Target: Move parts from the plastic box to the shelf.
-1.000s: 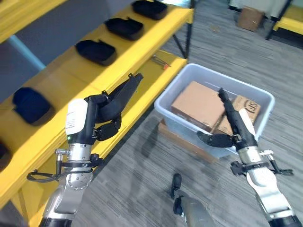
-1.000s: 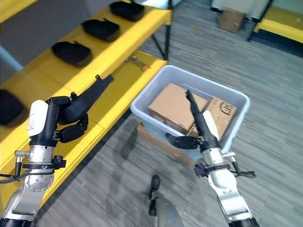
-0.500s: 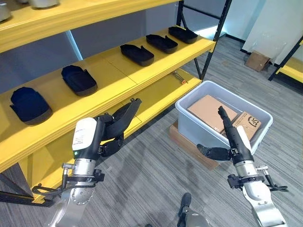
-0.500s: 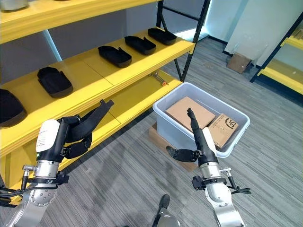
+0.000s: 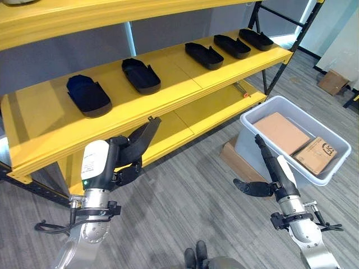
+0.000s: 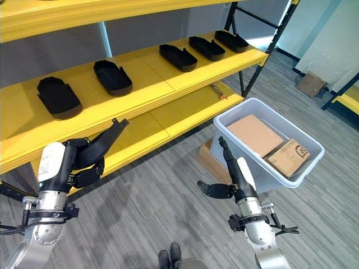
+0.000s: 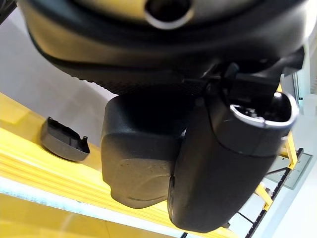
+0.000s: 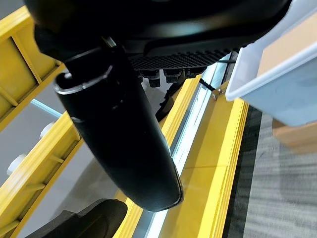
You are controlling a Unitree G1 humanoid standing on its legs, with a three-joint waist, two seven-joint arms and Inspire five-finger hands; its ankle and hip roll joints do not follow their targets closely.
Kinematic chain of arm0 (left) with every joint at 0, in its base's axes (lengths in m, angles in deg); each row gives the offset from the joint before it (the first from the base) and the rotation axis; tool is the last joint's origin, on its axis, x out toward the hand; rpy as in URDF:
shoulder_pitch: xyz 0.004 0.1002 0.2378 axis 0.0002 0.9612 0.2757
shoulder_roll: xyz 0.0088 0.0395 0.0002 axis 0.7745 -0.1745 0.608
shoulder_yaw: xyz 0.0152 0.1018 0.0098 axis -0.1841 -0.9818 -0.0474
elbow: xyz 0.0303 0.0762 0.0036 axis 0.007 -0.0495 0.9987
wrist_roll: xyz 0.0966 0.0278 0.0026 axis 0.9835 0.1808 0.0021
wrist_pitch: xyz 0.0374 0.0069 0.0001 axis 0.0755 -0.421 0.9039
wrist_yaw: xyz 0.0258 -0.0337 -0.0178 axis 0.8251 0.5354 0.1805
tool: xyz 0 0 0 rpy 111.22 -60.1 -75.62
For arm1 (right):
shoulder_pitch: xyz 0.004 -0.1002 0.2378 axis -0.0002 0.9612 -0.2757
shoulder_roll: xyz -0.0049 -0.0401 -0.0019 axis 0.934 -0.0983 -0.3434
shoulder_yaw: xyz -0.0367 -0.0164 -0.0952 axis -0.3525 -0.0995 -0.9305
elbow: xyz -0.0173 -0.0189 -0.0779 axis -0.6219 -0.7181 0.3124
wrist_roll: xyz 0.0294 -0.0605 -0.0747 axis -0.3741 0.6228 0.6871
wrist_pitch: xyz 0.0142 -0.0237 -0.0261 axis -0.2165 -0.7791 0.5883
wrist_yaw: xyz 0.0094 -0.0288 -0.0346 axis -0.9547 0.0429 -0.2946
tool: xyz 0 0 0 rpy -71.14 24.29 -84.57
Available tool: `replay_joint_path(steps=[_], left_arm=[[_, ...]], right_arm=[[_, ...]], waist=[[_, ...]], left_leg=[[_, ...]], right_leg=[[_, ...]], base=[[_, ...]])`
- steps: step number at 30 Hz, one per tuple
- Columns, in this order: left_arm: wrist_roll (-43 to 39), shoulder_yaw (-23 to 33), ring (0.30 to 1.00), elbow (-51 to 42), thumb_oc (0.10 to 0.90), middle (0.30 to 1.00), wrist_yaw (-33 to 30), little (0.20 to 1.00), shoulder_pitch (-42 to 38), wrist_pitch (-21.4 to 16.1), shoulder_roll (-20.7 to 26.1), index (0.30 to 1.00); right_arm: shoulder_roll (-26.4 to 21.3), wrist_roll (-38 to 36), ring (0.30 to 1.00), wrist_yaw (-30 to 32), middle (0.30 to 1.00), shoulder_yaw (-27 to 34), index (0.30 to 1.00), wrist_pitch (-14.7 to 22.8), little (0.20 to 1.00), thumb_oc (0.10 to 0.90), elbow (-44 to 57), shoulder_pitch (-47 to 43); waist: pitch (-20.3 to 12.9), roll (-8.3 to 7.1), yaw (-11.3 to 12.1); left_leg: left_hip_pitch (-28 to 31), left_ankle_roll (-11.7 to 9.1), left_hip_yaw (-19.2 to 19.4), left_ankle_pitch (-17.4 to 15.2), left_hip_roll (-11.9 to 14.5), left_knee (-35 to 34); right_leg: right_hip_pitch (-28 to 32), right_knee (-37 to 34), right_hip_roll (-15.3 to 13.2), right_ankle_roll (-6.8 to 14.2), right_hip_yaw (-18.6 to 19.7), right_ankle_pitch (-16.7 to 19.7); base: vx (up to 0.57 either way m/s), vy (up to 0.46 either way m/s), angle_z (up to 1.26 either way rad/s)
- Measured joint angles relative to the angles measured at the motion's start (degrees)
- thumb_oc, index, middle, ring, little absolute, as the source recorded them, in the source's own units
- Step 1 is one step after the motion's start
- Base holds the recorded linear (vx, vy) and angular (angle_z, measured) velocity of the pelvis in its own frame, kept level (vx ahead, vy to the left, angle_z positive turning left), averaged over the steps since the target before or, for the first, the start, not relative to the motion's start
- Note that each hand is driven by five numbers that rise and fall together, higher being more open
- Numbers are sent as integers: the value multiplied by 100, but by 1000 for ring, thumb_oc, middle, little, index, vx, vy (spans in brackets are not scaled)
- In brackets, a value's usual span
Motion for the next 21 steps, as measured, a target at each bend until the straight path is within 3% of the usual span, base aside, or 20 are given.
replay_joint_path(steps=[1,3,4,5,6,7,8,9,10,11,12,14,15,21], left_arm=[[-23,-14,300,-7,400,300,15,300,27,-11,46,300],[-207,-52,300,63,400,300,94,300,96,61,-174,300],[-226,-51,300,52,400,300,118,300,140,56,-140,300],[-266,-125,300,45,400,300,117,300,25,46,-145,300],[-351,-158,300,42,400,300,117,300,-47,51,-157,300],[-438,-150,300,5,400,300,116,300,-125,44,-76,300],[-437,-144,300,-2,400,300,110,300,-201,28,9,300],[-441,-147,300,0,400,300,98,300,-203,34,24,300],[-440,-156,300,2,400,300,95,300,-160,44,-26,300],[-438,-169,300,6,400,300,99,300,-76,40,-67,300],[-439,-168,300,20,400,300,98,300,-41,38,-131,300],[-446,-126,300,57,400,300,81,300,-105,53,-143,300],[-448,-114,300,58,400,300,72,300,-123,59,-135,300],[-446,-62,300,31,400,300,12,300,-127,163,208,300]], right_arm=[[-94,1,1000,-9,1000,2,1000,3,1000,900,43,-15],[-158,1,1000,-28,1000,34,1000,-12,1000,900,46,-30],[-257,-6,1000,-28,1000,59,1000,14,1000,900,160,30],[-448,-8,1000,-5,1000,64,1000,47,1000,900,166,76],[-469,-4,1000,-6,1000,30,1000,37,1000,900,164,104],[-451,-7,1000,5,1000,44,1000,60,1000,900,195,105],[-409,-5,1000,23,1000,44,1000,67,1000,900,134,35],[-388,-5,1000,22,1000,59,1000,49,1000,900,76,-46],[-421,-7,1000,29,1000,116,1000,57,1000,900,81,-73],[-484,-6,1000,40,1000,216,1000,78,1000,900,110,-169],[-471,-9,1000,71,1000,312,1000,87,1000,900,112,-174],[-337,-81,1000,235,1000,313,1000,101,1000,900,106,25],[-290,-81,1000,233,1000,312,1000,110,1000,900,89,117],[41,-34,1000,296,1000,313,1000,118,1000,900,27,170]], waist=[[4,90,48],[48,225,-33],[75,254,-26],[122,337,-108],[197,178,-159],[284,66,-212],[376,-71,-180],[426,-88,-82],[487,40,-74],[554,299,-156],[615,410,-187],[699,149,-246],[702,97,-228],[719,172,-167]], left_leg=[[12,-266,-114,39,597,-151],[335,-428,-109,277,538,-704],[380,-368,-226,422,345,-804],[285,-709,-465,527,215,-910],[167,-1348,34,211,317,-761],[-161,-1228,734,-66,594,-95],[-377,-924,565,-113,919,349],[-327,-983,212,-59,1245,239],[-54,-1101,37,133,1683,-205],[264,-1139,-94,447,2101,-507],[450,-1509,-87,423,2216,-823],[403,-1297,295,424,1898,-802],[338,-1272,334,415,1844,-797],[659,-1283,396,378,1902,-797]], right_leg=[[-54,71,106,165,6,-74],[79,-21,93,427,-7,-61],[228,-105,15,288,-98,-162],[227,-106,11,263,-161,-156],[268,-242,-246,4,-420,1],[333,-371,-434,113,-479,65],[295,-356,-517,148,-506,-17],[213,-267,-470,240,-402,-80],[199,-125,-418,327,-354,-160],[242,-27,-308,426,-388,-247],[222,130,-334,490,-372,-329],[44,452,-776,737,-410,-421],[48,455,-852,794,-458,-371],[207,697,-841,816,-715,-285]], base=[[-2,-52,22],[-73,-64,28],[-179,-57,81],[-125,-27,108],[-34,17,122],[38,13,93],[54,30,49],[62,55,9],[82,123,-12],[70,191,-2],[70,193,5],[87,230,18],[140,317,34],[154,209,6]])
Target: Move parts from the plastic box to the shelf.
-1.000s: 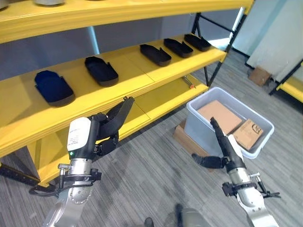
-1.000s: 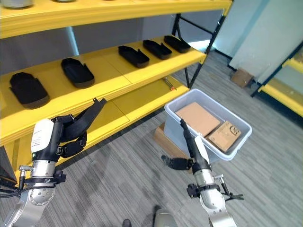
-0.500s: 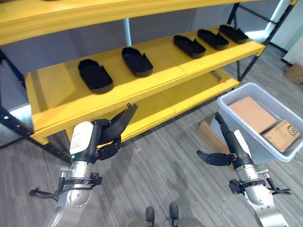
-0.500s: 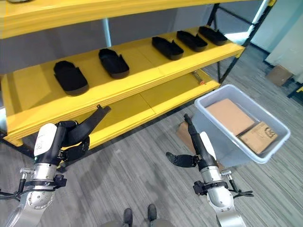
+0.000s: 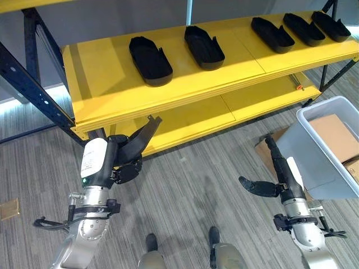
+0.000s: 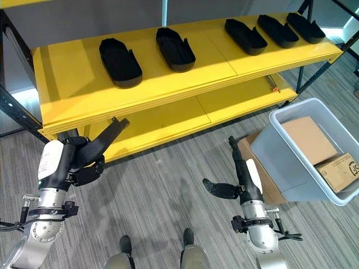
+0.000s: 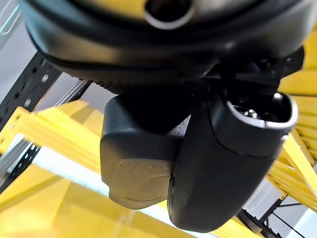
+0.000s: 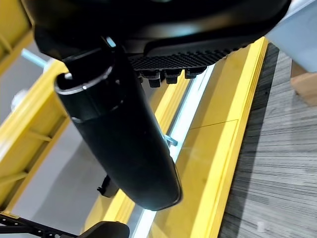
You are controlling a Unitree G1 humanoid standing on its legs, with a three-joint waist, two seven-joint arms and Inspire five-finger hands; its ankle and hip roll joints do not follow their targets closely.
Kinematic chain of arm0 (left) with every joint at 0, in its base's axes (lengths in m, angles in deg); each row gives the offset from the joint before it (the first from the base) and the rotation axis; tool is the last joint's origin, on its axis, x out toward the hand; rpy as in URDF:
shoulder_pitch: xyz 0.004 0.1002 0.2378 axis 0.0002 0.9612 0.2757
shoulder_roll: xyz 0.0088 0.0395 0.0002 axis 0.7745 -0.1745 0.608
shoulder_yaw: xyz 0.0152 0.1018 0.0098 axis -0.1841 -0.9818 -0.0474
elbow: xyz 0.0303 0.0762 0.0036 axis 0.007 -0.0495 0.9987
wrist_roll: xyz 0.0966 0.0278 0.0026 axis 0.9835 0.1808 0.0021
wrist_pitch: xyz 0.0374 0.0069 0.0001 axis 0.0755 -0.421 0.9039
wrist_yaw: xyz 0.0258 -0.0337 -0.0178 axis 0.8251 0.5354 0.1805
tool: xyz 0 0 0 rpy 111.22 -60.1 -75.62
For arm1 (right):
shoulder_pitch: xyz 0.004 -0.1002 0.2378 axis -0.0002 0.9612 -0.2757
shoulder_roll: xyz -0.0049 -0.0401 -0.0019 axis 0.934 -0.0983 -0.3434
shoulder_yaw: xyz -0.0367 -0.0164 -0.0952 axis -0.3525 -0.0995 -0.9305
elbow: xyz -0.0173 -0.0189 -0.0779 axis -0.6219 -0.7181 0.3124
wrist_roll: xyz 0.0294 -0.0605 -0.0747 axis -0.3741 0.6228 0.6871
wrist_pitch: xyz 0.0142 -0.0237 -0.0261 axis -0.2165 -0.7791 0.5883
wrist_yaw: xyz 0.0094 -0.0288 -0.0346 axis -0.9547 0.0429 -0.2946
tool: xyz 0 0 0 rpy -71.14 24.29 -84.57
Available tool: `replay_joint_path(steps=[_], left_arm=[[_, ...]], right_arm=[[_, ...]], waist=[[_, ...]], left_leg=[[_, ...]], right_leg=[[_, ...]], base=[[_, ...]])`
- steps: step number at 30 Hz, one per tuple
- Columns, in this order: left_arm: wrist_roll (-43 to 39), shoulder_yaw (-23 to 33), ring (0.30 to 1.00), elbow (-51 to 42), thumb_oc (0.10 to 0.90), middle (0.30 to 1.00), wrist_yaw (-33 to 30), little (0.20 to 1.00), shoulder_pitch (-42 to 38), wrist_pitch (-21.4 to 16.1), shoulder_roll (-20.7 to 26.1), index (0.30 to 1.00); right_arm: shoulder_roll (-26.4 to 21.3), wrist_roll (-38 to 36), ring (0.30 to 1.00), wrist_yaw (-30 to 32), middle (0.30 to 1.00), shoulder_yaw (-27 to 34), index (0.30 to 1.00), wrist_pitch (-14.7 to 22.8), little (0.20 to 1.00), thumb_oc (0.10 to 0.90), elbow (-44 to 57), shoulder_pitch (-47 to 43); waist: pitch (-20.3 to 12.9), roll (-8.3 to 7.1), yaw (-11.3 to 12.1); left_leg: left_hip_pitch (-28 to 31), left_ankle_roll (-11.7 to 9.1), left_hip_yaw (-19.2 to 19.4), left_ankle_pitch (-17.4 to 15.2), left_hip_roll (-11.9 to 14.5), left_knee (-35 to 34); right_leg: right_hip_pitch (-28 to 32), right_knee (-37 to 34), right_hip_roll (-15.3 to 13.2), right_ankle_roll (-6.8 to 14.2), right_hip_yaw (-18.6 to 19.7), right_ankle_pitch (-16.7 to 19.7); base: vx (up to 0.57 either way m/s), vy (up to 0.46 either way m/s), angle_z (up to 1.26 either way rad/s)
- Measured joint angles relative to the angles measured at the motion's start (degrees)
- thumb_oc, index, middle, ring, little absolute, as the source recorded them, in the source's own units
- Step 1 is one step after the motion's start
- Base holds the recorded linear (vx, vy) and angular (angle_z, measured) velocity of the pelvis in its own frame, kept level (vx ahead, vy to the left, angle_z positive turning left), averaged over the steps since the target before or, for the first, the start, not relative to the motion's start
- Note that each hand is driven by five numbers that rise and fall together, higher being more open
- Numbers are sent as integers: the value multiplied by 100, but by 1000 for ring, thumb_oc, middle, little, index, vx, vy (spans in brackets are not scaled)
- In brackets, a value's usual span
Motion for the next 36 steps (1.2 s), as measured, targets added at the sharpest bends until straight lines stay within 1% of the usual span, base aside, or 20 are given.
replay_joint_path(steps=[2,5,7,10,12,14,16,18,20,22,24,25,28,30,31,32,33,34,35,36], left_arm=[[0,96,300,-100,400,300,-15,300,-24,-14,105,300],[-4,100,300,-121,400,300,-26,300,-200,-37,98,300],[-4,100,300,-129,400,300,-26,300,-216,-51,94,300],[-4,99,300,-130,400,300,-26,300,-204,-51,66,300],[-2,98,300,-129,400,300,-25,300,-158,-55,33,300],[-3,86,300,-131,400,300,-24,300,-57,-64,24,300],[-1,100,300,-136,400,300,-24,300,192,-64,24,300],[1,103,300,-135,400,300,-24,300,389,-63,17,300],[3,124,300,-136,400,300,-24,300,480,-64,15,300],[5,152,300,-124,400,300,-24,300,522,-47,-23,300],[9,168,300,-125,400,300,-26,300,520,-44,-128,300],[10,181,300,-125,400,300,-49,300,504,-42,-192,300],[27,200,300,29,400,300,-124,300,311,-8,-162,300],[47,207,300,37,400,300,-170,300,260,29,-149,300],[75,207,300,37,400,300,-184,300,218,25,-136,300],[76,207,300,62,400,300,-196,300,182,25,-131,300],[80,188,300,136,400,300,-193,300,90,24,-119,300],[80,133,300,256,400,300,-195,300,-11,22,-138,300],[79,130,300,308,400,300,-192,300,-26,24,-130,300],[147,125,300,302,400,300,-201,300,-70,46,-31,300]], right_arm=[[-15,-1,1000,9,1000,14,1000,5,1000,900,0,-102],[-12,2,1000,45,1000,13,1000,4,1000,900,15,-152],[-13,4,1000,44,1000,13,1000,2,1000,900,16,-153],[-16,36,1000,40,1000,11,1000,-20,1000,900,16,-87],[-25,39,1000,34,1000,11,1000,-68,1000,900,15,-86],[-67,41,1000,11,1000,13,1000,-89,1000,900,16,11],[-69,44,1000,-32,1000,-8,1000,-94,1000,900,16,145],[-70,44,1000,-38,1000,-20,1000,-95,1000,900,16,139],[-72,48,1000,-82,1000,-47,1000,-101,1000,900,16,110],[-88,50,1000,-102,1000,-131,1000,-117,1000,900,17,16],[-89,50,1000,-129,1000,-213,1000,-128,1000,900,17,-27],[-99,53,1000,-159,1000,-337,1000,-183,1000,900,16,-141],[-154,57,1000,-188,1000,-762,1000,-221,1000,900,-142,-738],[-145,156,1000,-230,1000,-877,1000,-216,1000,900,-137,-902],[-146,242,1000,-229,1000,-895,1000,-222,1000,900,-149,-975],[-151,280,1000,-231,1000,-905,1000,-220,1000,900,-151,-980],[-163,283,1000,-230,1000,-884,1000,-231,1000,900,-155,-994],[-223,283,1000,-217,1000,-868,1000,-236,1000,900,-141,-992],[-243,281,1000,-214,1000,-875,1000,-236,1000,900,-120,-960],[-239,269,1000,-217,1000,-905,1000,-222,1000,900,-97,-810]], waist=[[-2,4,-4],[-5,1,60],[-8,4,88],[-31,5,130],[-117,3,138],[-300,-9,141],[-565,-59,191],[-708,-118,254],[-729,-149,343],[-738,-163,361],[-740,-167,487],[-752,-172,519],[-755,-188,608],[-749,-204,638],[-746,-184,686],[-746,-188,698],[-707,-146,656],[-654,30,583],[-646,114,502],[-583,254,388]], left_leg=[[33,-5,12,-10,2,-3],[95,-26,12,-36,-46,26],[91,-26,13,-35,-92,36],[41,-33,10,-31,-93,106],[-74,-42,-26,-37,-99,106],[-156,-21,-147,-4,-102,77],[-196,-52,-193,70,-126,-19],[-186,-35,-229,171,-184,-125],[-194,-29,-235,208,-215,-191],[-242,-6,-303,247,-267,-205],[-323,7,-309,247,-321,-183],[-435,56,-383,245,-400,-124],[-834,194,-337,82,-491,361],[-944,300,-309,-12,-622,587],[-1083,387,-298,-206,-640,917],[-1087,491,-255,-340,-788,1040],[-1170,745,-214,-553,-824,1357],[-1237,898,-223,-635,-832,1582],[-1219,921,-226,-687,-907,1642],[-1052,1083,-150,-696,-1081,1590]], right_leg=[[50,-51,3,4,-5,1],[306,-387,-33,5,-39,2],[367,-517,-70,5,-50,2],[405,-616,-74,15,-59,-5],[411,-709,-76,39,-101,7],[406,-758,-67,43,-208,16],[406,-833,-76,47,-277,37],[406,-924,-111,68,-336,91],[410,-965,-137,82,-352,122],[407,-1010,-176,93,-408,152],[380,-1007,-235,115,-435,165],[321,-1006,-299,152,-490,190],[8,-815,-438,186,-429,210],[-49,-708,-579,196,-392,218],[-79,-604,-664,219,-378,194],[-83,-495,-732,173,-408,211],[-132,-186,-830,165,-446,197],[-328,443,-907,153,-469,189],[-616,1094,-1046,115,-402,227],[-1145,2092,-1355,-223,-320,705]], base=[[176,204,2],[153,199,2],[70,90,-4],[92,107,-1],[80,79,11],[55,56,25],[48,49,17],[48,69,13],[35,84,8],[13,91,15],[-10,141,15],[-41,162,14],[-29,157,-1],[10,202,1],[98,290,3],[124,427,15],[103,390,30],[87,380,34],[167,378,37],[306,254,12]])
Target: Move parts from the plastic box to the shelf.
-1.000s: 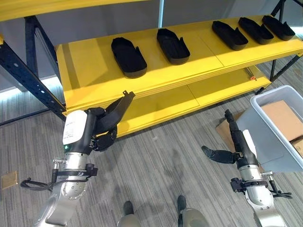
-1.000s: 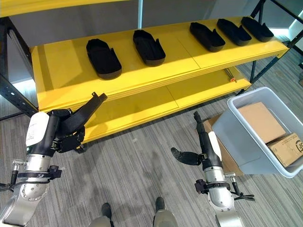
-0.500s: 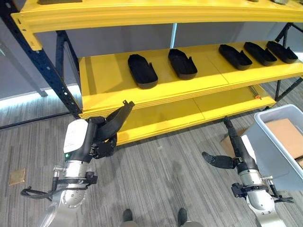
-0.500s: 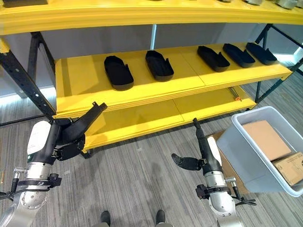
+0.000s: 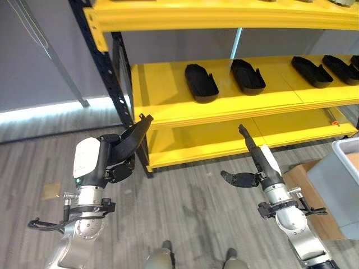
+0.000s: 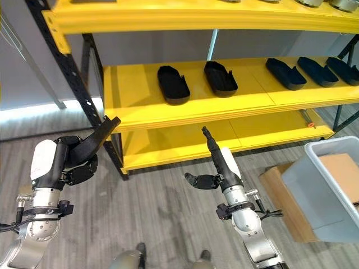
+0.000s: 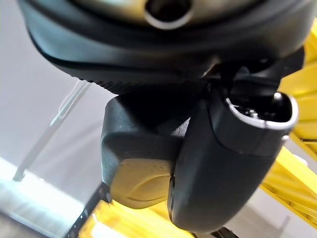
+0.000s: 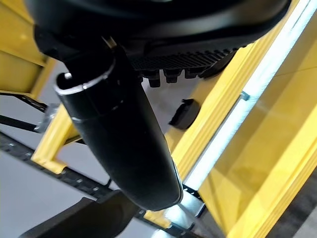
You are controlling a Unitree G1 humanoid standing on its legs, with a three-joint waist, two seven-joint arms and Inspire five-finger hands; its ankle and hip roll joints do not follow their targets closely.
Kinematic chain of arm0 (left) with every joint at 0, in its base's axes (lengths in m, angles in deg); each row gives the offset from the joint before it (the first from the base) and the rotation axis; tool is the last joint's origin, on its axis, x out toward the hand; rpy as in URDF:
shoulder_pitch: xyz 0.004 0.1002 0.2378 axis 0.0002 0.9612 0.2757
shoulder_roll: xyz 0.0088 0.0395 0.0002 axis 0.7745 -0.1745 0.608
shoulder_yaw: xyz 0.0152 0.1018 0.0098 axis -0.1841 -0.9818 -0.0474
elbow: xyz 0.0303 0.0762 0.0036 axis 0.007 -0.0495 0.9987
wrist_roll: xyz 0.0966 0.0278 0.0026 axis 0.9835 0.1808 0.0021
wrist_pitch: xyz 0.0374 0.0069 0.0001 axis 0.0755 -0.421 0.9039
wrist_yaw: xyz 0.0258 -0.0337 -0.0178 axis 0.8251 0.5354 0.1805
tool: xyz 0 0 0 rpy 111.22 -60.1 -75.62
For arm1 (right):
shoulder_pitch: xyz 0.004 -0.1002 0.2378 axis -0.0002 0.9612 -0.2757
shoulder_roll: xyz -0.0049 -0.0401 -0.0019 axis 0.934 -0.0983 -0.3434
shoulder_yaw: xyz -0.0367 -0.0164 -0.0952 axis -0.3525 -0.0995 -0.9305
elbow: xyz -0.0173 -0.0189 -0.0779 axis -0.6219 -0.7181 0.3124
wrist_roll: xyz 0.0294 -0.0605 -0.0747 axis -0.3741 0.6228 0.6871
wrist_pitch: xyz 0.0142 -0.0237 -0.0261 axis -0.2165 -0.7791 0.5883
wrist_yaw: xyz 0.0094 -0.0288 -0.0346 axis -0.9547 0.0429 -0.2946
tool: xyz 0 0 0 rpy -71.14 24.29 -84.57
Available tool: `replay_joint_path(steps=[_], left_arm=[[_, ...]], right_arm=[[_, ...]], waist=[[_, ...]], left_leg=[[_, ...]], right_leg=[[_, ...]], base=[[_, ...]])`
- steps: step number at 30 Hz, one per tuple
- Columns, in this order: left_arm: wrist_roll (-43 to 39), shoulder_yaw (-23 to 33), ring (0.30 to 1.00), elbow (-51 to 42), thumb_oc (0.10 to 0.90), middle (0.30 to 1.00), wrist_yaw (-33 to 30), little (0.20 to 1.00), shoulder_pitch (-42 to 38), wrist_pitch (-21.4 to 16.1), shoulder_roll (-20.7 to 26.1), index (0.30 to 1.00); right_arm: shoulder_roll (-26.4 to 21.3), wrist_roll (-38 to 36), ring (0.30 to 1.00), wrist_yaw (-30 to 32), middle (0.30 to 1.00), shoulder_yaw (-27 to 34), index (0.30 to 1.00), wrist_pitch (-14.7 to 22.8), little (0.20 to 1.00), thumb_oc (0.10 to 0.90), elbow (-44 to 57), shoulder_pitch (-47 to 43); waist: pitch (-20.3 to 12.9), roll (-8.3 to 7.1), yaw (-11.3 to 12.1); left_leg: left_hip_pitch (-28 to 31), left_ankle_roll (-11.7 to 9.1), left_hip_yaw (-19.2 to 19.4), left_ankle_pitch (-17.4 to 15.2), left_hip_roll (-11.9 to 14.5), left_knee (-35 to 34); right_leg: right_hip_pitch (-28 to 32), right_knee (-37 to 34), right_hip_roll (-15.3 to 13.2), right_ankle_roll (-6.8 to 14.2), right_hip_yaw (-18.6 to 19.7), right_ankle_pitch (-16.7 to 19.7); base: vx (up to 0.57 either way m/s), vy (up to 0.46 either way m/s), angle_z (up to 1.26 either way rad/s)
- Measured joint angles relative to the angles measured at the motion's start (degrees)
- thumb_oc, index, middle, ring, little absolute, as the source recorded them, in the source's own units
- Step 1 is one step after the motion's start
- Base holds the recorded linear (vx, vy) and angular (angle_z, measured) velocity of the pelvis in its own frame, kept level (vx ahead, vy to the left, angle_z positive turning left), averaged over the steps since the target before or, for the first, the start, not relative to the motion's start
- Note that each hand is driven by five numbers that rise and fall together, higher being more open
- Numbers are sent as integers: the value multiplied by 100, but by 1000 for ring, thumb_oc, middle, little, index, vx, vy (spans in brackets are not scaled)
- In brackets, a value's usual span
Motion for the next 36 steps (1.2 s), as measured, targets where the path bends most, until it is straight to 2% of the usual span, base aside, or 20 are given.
replay_joint_path(steps=[1,2,3,4,6,7,8,9,10,13,15,16,19,22,23,24,26,29,32,36], left_arm=[[205,19,300,-16,400,300,-37,300,-43,8,67,300],[217,33,300,-32,400,300,-83,300,-55,39,90,300],[217,54,300,-38,400,300,-91,300,-89,45,98,300],[217,50,300,-40,400,300,-87,300,-115,45,100,300],[205,-96,300,33,400,300,-83,300,-218,59,-12,300],[213,-120,300,100,400,300,-72,300,-282,20,7,300],[214,-139,300,157,400,300,-65,300,-369,4,99,300],[232,-160,300,195,400,300,-57,300,-384,13,102,300],[332,-263,300,254,400,300,-37,300,-326,69,-177,300],[383,-311,300,242,400,300,104,300,-220,69,-163,300],[383,-233,300,186,400,300,146,300,-88,73,-133,300],[363,-151,300,156,400,300,146,300,-57,76,-168,300],[314,-157,300,110,400,300,170,300,-105,72,-164,300],[307,-174,300,59,400,300,187,300,-118,69,-150,300],[305,-177,300,55,400,300,203,300,-105,69,-147,300],[303,-177,300,44,400,300,223,300,-42,72,-169,300],[306,-107,300,-19,400,300,259,300,-9,76,-159,300],[233,73,300,-23,400,300,270,300,188,129,-156,300],[93,138,300,-57,400,300,268,300,197,174,-145,300],[85,224,300,-57,400,300,265,300,230,247,-172,300]], right_arm=[[19,-7,1000,-92,1000,-35,1000,1,1000,900,-5,253],[10,-7,1000,-132,1000,-36,1000,0,1000,900,-2,358],[1,-13,1000,-134,1000,-29,1000,-4,1000,900,0,464],[-6,-17,1000,-134,1000,-21,1000,-13,1000,900,0,524],[-32,-20,1000,-135,1000,51,1000,-11,1000,900,28,672],[10,-22,1000,-131,1000,54,1000,-15,1000,900,30,665],[37,-23,1000,-131,1000,80,1000,-2,1000,900,106,658],[54,-19,1000,-129,1000,95,1000,18,1000,900,134,649],[77,-19,1000,-135,1000,112,1000,-15,1000,900,81,658],[71,-19,1000,-205,1000,113,1000,-29,1000,900,82,642],[46,-19,1000,-265,1000,183,1000,-14,1000,900,220,613],[45,-24,1000,-255,1000,218,1000,8,1000,900,235,449],[25,-27,1000,-257,1000,223,1000,9,1000,900,227,133],[2,-27,1000,-258,1000,235,1000,9,1000,900,222,113],[8,-27,1000,-261,1000,232,1000,8,1000,900,219,151],[-1,-27,1000,-265,1000,232,1000,0,1000,900,165,166],[-55,-55,1000,-259,1000,271,1000,-13,1000,900,157,126],[-152,-126,1000,-239,1000,330,1000,-28,1000,900,51,117],[-187,-127,1000,-242,1000,367,1000,-34,1000,900,-41,57],[-188,-130,1000,-255,1000,335,1000,-32,1000,900,-41,-7]], waist=[[77,154,64],[112,222,52],[123,236,14],[142,192,-78],[182,204,-189],[248,19,-293],[381,-127,-430],[473,-191,-428],[541,-98,-439],[573,-83,-353],[571,-81,-288],[568,-81,-264],[546,-47,-445],[464,-6,-435],[384,-92,-423],[281,-152,-389],[200,-16,-411],[163,47,-400],[147,58,-403],[130,67,-311]], left_leg=[[192,172,3,144,-67,-301],[248,231,-16,281,-74,-504],[254,167,-52,430,-131,-698],[266,56,-112,511,-250,-818],[332,-54,-185,561,-421,-1154],[332,-285,133,345,-465,-1039],[169,240,221,169,-487,-339],[187,315,62,-10,-654,-125],[237,245,-54,-84,-722,-81],[560,67,-240,88,-740,-638],[933,304,-337,351,-735,-1096],[1093,284,-382,378,-733,-1267],[1406,245,-692,368,-575,-1515],[1553,50,-771,270,-359,-1611],[1682,-159,-779,143,-313,-1619],[1833,-325,-774,44,-236,-1632],[1825,-487,-776,3,35,-1632],[1876,-793,-787,65,390,-1590],[1913,-894,-778,14,631,-1688],[1904,-970,-774,-30,884,-1670]], right_leg=[[-340,305,54,191,-216,-389],[-387,41,250,235,-311,-613],[-371,-434,464,301,-239,-705],[-388,-771,506,321,-215,-717],[-100,-2329,696,472,77,-566],[32,-2957,559,551,159,-400],[130,-3111,262,897,411,-339],[179,-3091,28,930,413,-211],[230,-2925,23,732,342,-45],[492,-2904,413,677,320,152],[798,-2980,702,668,197,217],[826,-2932,751,635,87,228],[828,-2829,903,478,-31,191],[512,-2638,1024,368,8,120],[497,-2710,1001,70,30,520],[566,-2558,1030,103,37,346],[541,-2443,1276,32,-2,89],[568,-2215,1564,-153,-105,-199],[542,-2005,1767,-181,-175,-603],[492,-1924,1996,-294,-221,-730]], base=[[276,151,7],[355,-45,2],[239,-83,36],[316,-125,47],[182,-111,56],[215,-159,79],[136,-104,74],[272,-240,70],[229,-208,49],[228,-213,36],[174,-260,21],[201,-350,28],[113,-242,39],[42,-106,16],[67,-210,8],[74,-246,0],[44,-170,-4],[34,-132,7],[50,-191,21],[34,-128,-3]])
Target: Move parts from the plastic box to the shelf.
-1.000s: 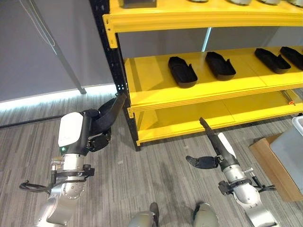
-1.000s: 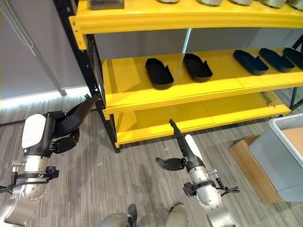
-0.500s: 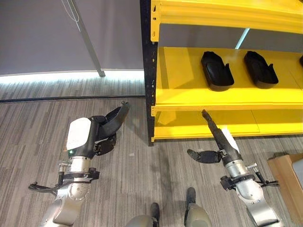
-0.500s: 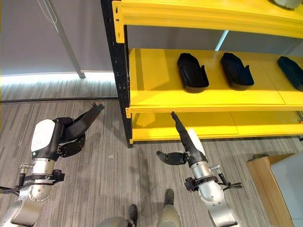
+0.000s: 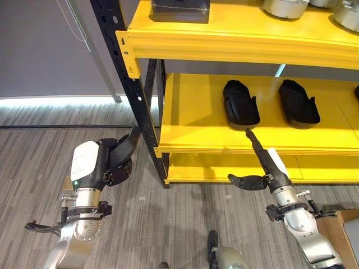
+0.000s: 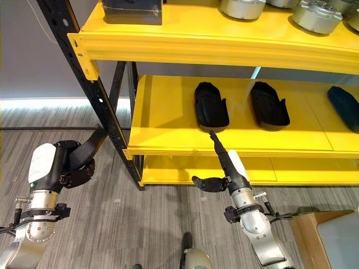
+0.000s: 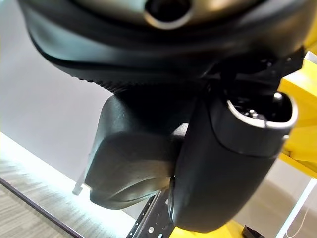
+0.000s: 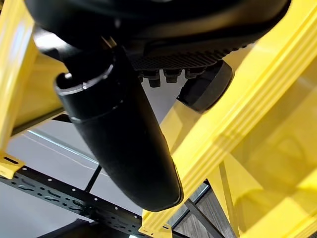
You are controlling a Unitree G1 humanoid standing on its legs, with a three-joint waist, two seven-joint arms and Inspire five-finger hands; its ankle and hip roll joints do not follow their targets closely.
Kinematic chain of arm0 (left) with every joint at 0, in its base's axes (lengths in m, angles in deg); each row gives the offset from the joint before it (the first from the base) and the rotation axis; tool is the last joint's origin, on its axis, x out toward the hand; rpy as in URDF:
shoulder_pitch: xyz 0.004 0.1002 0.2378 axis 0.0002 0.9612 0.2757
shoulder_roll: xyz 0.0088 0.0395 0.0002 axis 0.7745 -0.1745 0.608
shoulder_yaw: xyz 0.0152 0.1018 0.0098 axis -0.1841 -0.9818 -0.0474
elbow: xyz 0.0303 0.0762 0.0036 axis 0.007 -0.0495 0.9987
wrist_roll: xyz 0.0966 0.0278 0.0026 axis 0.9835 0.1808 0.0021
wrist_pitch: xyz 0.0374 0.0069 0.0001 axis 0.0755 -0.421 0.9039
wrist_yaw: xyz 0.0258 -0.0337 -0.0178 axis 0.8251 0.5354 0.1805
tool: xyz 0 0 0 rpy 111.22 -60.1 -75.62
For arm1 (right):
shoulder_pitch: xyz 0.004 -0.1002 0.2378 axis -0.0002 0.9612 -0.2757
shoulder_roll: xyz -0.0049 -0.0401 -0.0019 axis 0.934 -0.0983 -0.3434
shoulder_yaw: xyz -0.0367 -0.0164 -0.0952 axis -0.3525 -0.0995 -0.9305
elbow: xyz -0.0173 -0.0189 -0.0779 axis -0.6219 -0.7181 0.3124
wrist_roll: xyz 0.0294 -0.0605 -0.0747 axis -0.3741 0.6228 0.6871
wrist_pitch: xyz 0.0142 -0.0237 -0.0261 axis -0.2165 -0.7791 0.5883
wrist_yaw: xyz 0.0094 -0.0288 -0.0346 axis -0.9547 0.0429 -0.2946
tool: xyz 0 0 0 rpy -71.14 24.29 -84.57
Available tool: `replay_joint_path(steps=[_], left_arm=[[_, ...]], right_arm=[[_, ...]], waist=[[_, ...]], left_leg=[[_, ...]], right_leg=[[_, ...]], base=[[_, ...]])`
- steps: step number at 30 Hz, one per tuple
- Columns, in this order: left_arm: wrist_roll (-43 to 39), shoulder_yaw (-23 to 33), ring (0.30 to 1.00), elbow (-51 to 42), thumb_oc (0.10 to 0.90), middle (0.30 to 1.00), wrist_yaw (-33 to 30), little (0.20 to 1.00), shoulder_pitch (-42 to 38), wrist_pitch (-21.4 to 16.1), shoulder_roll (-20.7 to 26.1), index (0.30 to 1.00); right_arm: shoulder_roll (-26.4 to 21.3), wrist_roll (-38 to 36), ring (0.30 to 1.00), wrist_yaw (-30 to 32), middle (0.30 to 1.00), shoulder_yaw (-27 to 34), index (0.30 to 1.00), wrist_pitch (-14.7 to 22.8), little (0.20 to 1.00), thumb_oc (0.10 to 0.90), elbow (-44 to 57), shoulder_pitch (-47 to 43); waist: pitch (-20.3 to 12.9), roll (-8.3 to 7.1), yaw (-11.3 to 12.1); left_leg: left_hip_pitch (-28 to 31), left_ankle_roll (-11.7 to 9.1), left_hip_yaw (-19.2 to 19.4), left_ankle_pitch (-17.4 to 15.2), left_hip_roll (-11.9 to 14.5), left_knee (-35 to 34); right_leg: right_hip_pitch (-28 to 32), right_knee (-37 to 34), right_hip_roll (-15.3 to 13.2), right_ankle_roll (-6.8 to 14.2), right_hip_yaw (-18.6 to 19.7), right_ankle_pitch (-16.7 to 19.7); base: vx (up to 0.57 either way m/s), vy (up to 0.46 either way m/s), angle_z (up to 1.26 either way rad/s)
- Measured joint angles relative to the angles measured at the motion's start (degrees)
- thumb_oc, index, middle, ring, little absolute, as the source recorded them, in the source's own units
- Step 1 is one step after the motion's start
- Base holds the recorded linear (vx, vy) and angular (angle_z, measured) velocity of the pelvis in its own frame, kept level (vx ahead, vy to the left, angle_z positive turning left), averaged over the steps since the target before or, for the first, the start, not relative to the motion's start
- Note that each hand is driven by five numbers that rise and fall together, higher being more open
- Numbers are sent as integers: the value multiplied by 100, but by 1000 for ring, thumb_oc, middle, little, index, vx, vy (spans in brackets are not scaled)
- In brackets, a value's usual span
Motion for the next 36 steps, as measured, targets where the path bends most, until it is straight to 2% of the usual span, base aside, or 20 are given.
replay_joint_path(steps=[3,5,6,7,8,9,10,11,12,13,14,15,16,17,18,19,20,23,28,36], left_arm=[[-3,19,300,0,400,300,1,300,23,36,6,300],[-7,-34,300,5,400,300,3,300,15,35,-12,300],[-17,-124,300,-2,400,300,22,300,38,34,-37,300],[-31,-204,300,-1,400,300,45,300,48,32,-34,300],[-60,-311,300,-3,400,300,50,300,65,-1,-47,300],[-129,-423,300,-20,400,300,56,300,81,-60,-39,300],[-180,-666,300,-33,400,300,117,300,-9,-160,-173,300],[-178,-782,300,-53,400,300,176,300,-12,-204,-206,300],[-176,-823,300,-104,400,300,225,300,27,-205,-200,300],[-176,-814,300,-172,400,300,248,300,115,-203,-200,300],[-172,-791,300,-209,400,300,252,300,161,-199,-179,300],[-159,-800,300,-208,400,300,254,300,128,-177,-177,300],[-157,-839,300,-211,400,300,259,300,65,-178,-191,300],[-153,-839,300,-258,400,300,268,300,52,-185,-202,300],[-152,-832,300,-299,400,300,269,300,93,-185,-193,300],[-155,-811,300,-305,400,300,279,300,229,-195,-79,300],[-154,-775,300,-360,400,300,278,300,337,-225,-82,300],[-151,-726,300,-616,400,300,278,300,513,-251,-80,300],[-152,-695,300,-664,400,300,284,300,577,-281,-80,300],[-146,-641,300,-600,400,300,283,300,562,-166,-76,300]], right_arm=[[-76,-109,1000,-9,1000,-44,1000,-1,1000,900,-8,40],[-175,-110,1000,-18,1000,-55,1000,1,1000,900,-5,51],[-191,-112,1000,-24,1000,-26,1000,5,1000,900,22,137],[-184,-112,1000,-2,1000,-29,1000,17,1000,900,28,181],[-175,-111,1000,0,1000,-33,1000,16,1000,900,32,217],[-160,-110,1000,5,1000,-34,1000,18,1000,900,43,221],[-133,-111,1000,38,1000,-13,1000,-1,1000,900,32,159],[-140,-107,1000,26,1000,-15,1000,5,1000,900,31,149],[-130,-107,1000,11,1000,-27,1000,2,1000,900,23,158],[-111,-107,1000,8,1000,-69,1000,0,1000,900,6,164],[-39,-101,1000,9,1000,-117,1000,-2,1000,900,-3,220],[-9,-87,1000,3,1000,-165,1000,-15,1000,900,-4,320],[-25,-90,1000,7,1000,-118,1000,-16,1000,900,-11,330],[-22,-94,1000,9,1000,-60,1000,-15,1000,900,-9,360],[-15,-94,1000,10,1000,-13,1000,-15,1000,900,-7,434],[49,-91,1000,6,1000,29,1000,-17,1000,900,3,611],[122,-91,1000,6,1000,37,1000,-54,1000,900,-19,633],[140,-90,1000,-12,1000,45,1000,-70,1000,900,11,758],[234,-87,1000,-16,1000,45,1000,-71,1000,900,9,711],[305,-85,1000,-46,1000,44,1000,-73,1000,900,8,700]], waist=[[-64,9,74],[-132,-104,110],[-195,-175,138],[-202,-189,199],[-227,-230,216],[-231,-241,258],[-208,-372,240],[-209,-351,200],[-217,-256,219],[-215,-143,237],[-192,-131,232],[-193,-214,211],[-149,-94,213],[-126,-26,177],[-139,-48,193],[-237,-223,215],[-238,-195,225],[-250,-148,210],[-249,-175,211],[-250,-347,189]], left_leg=[[-140,-114,-9,-12,180,233],[-754,-259,-3,79,194,1096],[-1001,-206,164,106,211,1521],[-1077,-152,334,197,257,1666],[-1189,-139,483,109,245,1635],[-1272,-98,595,75,19,1298],[-1639,143,648,-29,-959,973],[-1670,338,665,41,-1416,525],[-1648,460,806,111,-1450,313],[-1503,555,869,195,-1344,89],[-1341,687,949,521,-1223,-93],[-1255,681,912,559,-1209,-206],[-1225,823,949,663,-1038,-310],[-1201,904,1168,801,-901,-327],[-1152,890,1268,853,-892,-341],[-1028,881,1319,860,-1078,-418],[-967,881,1285,884,-1069,-491],[-780,818,1258,1269,-1067,-831],[-779,847,1275,1283,-1096,-830],[-729,847,1412,1284,-1108,-831]], right_leg=[[-40,45,162,-118,-95,-195],[-83,152,243,-263,-148,-249],[-45,40,193,-360,-186,-232],[15,-27,208,-387,-228,-228],[19,-109,164,-390,-236,-215],[23,-227,137,-340,-232,-136],[15,-671,-144,-210,-33,218],[-3,-848,-197,-164,22,288],[-3,-911,-113,-53,4,296],[29,-912,41,-51,-33,293],[83,-925,169,-65,-50,301],[154,-1001,202,99,-47,184],[170,-800,298,210,-138,-57],[78,-299,205,15,-251,-178],[84,105,-22,33,-222,-360],[429,-87,-525,293,-110,-457],[536,-307,-490,309,-126,-303],[837,-791,-374,294,-138,31],[921,-981,-379,325,-133,160],[863,-956,-395,358,9,228]], base=[[44,-228,9],[47,-169,48],[52,-110,61],[79,-64,49],[40,-20,39],[86,21,52],[46,39,46],[71,80,25],[73,70,-11],[95,109,-33],[81,103,-36],[73,103,-38],[78,94,-30],[99,129,-30],[93,160,-32],[68,163,-35],[37,138,-20],[10,115,-4],[-10,77,-1],[-15,68,-9]])
